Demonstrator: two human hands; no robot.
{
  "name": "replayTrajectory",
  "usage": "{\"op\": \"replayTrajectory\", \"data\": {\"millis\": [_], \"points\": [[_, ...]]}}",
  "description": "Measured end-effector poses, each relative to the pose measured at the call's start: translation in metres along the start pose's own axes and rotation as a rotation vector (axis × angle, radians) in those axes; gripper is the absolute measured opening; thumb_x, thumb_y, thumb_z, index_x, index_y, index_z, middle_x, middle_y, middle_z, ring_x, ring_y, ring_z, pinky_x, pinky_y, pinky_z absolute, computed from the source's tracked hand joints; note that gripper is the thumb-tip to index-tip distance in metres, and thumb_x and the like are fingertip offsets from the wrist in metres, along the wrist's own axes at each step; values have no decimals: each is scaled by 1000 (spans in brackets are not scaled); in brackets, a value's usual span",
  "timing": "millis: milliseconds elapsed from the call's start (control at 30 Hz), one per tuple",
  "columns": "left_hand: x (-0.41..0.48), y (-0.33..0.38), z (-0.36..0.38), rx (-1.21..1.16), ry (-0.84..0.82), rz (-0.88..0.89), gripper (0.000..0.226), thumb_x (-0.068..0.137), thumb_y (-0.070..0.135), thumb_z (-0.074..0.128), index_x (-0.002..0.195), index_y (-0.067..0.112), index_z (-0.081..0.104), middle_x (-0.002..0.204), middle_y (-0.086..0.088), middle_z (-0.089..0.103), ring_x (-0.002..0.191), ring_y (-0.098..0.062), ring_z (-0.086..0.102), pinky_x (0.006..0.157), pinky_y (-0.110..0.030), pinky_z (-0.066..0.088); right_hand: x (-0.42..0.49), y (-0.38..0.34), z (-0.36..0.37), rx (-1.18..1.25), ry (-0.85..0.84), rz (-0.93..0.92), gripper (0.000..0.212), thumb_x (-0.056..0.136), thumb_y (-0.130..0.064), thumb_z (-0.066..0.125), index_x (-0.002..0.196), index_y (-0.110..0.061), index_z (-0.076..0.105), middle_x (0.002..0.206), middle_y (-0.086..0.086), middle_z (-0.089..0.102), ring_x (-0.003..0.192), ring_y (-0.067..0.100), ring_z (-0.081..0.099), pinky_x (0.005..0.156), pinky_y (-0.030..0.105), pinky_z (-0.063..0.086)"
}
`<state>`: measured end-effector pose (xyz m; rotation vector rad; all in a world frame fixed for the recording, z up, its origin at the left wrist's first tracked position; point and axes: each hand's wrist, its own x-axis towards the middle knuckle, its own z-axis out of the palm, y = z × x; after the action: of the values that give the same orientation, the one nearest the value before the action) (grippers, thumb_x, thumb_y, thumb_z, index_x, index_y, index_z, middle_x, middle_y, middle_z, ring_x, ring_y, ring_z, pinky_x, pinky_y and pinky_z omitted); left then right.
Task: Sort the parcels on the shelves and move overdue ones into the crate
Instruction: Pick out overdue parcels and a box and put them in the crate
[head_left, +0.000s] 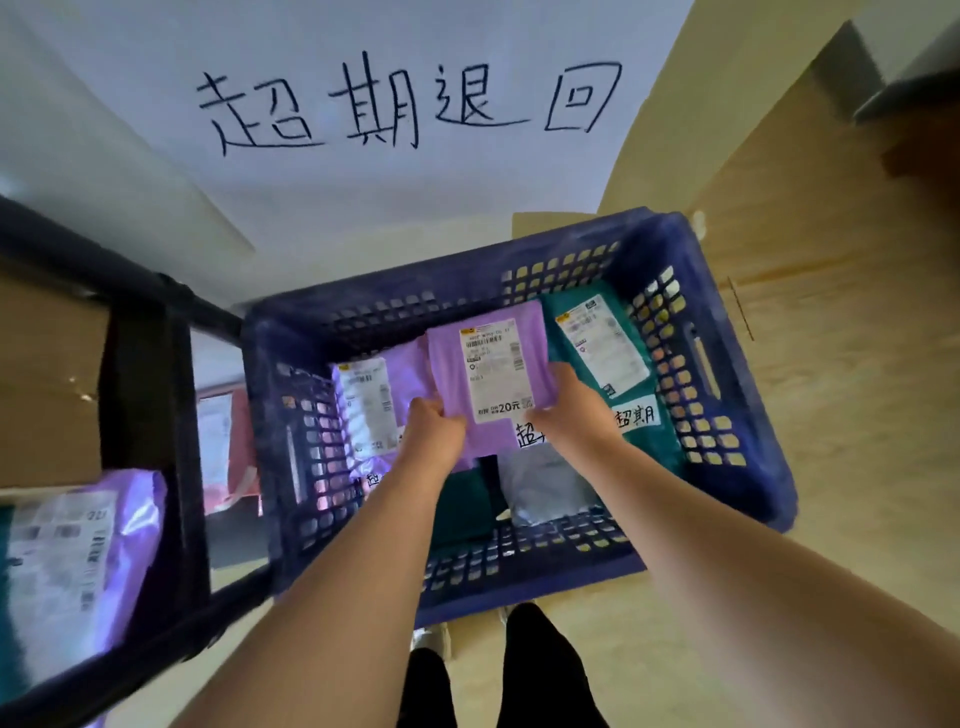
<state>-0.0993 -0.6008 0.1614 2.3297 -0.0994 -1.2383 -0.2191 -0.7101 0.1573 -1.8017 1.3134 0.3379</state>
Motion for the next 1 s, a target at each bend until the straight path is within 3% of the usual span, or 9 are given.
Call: {"op": "replayTrajectory", "data": {"millis": [67, 133, 267, 333, 467, 700, 800, 933, 1000], "points": [[14, 0, 3, -20, -13, -5, 28, 95, 4, 48, 122, -4, 52, 95, -23, 59, 63, -16, 51, 48, -25, 46, 19, 1, 9, -34, -8, -11, 50, 91, -15, 61, 135, -21, 38, 111, 2, 65, 72, 19, 65, 51, 36, 54], [23, -1, 6, -40, -38, -12, 36, 96, 6, 48, 131, 2, 47, 117, -17, 60, 83, -25, 58, 68, -35, 54, 31, 3, 15, -104, -2, -12, 52, 92, -18, 58, 139, -23, 35, 110, 3, 65, 77, 22, 66, 56, 39, 55], [32, -4, 9, 23, -67, 23, 41, 96, 8, 49, 137, 6, 47, 132, -14, 56, 107, -30, 56, 87, -36, 47, 47, 9, 26, -235, -20, 11, 52, 99, -17, 39, 149, -20, 25, 116, 12, 64, 94, 33, 65, 77, 46, 56], [30, -8, 8, 62, -67, 48, 47, 95, 10, 51, 141, 8, 43, 141, -12, 51, 117, -31, 55, 96, -36, 46, 48, 11, 29, -279, -28, 10, 53, 99, -14, 37, 150, -18, 24, 120, 14, 63, 98, 34, 65, 80, 46, 56], [15, -12, 1, 43, -88, 32, 54, 98, 8, 47, 150, 13, 34, 148, -7, 43, 107, -22, 57, 81, -34, 54, 39, 9, 27, -259, 14, 23, 54, 97, -10, 44, 148, -16, 27, 135, 12, 50, 112, 34, 59, 81, 44, 52], [-33, -11, -19, 68, -41, 94, 54, 97, 5, 48, 149, 13, 36, 151, -12, 41, 127, -28, 49, 85, -24, 42, -3, -4, 13, -269, 66, -93, 56, 96, -12, 48, 149, -20, 30, 142, 10, 40, 123, 31, 48, 91, 46, 52], [-62, -16, -31, 57, -37, 136, 55, 98, 5, 49, 150, 16, 34, 153, -10, 37, 109, -17, 53, 66, -7, 45, -33, -16, 9, -283, 58, -156, 60, 97, -13, 49, 152, -21, 27, 151, 9, 35, 133, 30, 41, 97, 44, 49], [-100, -32, -47, 55, -26, 178, 56, 98, 13, 52, 150, 18, 35, 152, -7, 40, 125, -25, 51, 96, -28, 44, -80, -33, 5, -295, 80, -225, 60, 97, -11, 48, 152, -23, 27, 152, 6, 34, 137, 27, 36, 94, 41, 47], [-113, -40, -50, 41, -33, 177, 54, 98, 16, 52, 150, 19, 35, 150, -5, 44, 124, -23, 51, 94, -27, 43, -97, -37, 3, -307, 97, -246, 58, 98, -11, 48, 151, -22, 29, 152, 6, 35, 137, 27, 35, 94, 42, 46]]}}
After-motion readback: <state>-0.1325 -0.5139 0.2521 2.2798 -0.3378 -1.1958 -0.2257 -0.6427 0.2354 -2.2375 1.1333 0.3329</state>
